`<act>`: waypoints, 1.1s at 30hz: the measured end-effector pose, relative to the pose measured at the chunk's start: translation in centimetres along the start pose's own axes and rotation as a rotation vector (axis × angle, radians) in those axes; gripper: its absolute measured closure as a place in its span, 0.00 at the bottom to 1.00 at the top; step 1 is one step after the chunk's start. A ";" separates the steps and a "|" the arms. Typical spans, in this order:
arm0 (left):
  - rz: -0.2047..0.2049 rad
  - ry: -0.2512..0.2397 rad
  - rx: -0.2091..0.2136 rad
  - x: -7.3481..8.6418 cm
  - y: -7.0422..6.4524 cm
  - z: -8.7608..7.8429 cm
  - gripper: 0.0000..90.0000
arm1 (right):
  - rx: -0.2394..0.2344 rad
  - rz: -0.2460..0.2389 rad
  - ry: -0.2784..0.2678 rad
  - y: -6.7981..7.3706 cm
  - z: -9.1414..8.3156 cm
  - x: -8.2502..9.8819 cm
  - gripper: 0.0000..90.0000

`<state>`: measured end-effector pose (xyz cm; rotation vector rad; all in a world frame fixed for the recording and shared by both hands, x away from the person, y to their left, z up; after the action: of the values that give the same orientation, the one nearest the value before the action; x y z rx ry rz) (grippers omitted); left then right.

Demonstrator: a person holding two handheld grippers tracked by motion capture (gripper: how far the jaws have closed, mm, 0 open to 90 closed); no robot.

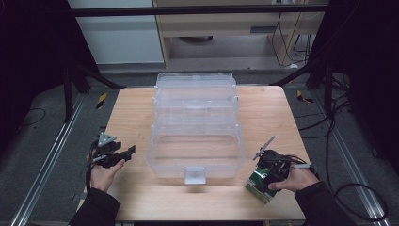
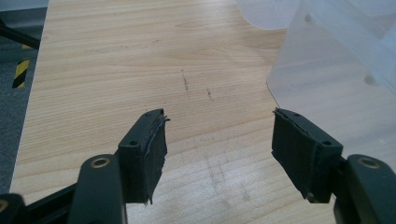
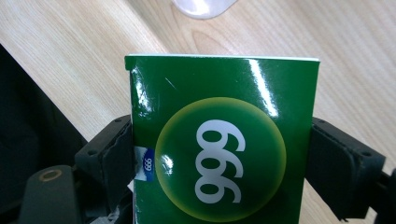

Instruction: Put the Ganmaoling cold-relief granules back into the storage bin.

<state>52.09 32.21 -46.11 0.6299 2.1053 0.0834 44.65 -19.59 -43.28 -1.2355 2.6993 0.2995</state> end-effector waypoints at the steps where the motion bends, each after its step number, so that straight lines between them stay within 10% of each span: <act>1: -0.001 0.000 0.000 0.0 0.0 0.0 0.38 | 0.000 -0.003 -0.003 0.0 -0.2 0.0 0.19; 33: -0.004 0.004 0.002 0.1 -0.1 0.1 0.38 | 0.078 -0.097 -0.070 -0.9 -8.5 -3.2 0.19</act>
<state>52.10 32.13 -46.28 0.6273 2.1104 0.0808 46.89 -19.92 -34.47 -1.3032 2.5568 0.2187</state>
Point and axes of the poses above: each handheld gripper's, and its own axes: z roughly forward along the jaws, x roughly out of its underside, y roughly to its left, the point moved 3 cm from there along z, roughly forward along the jaws, and after that the axes turned 6 degrees about -x, right-handed, at the moved point
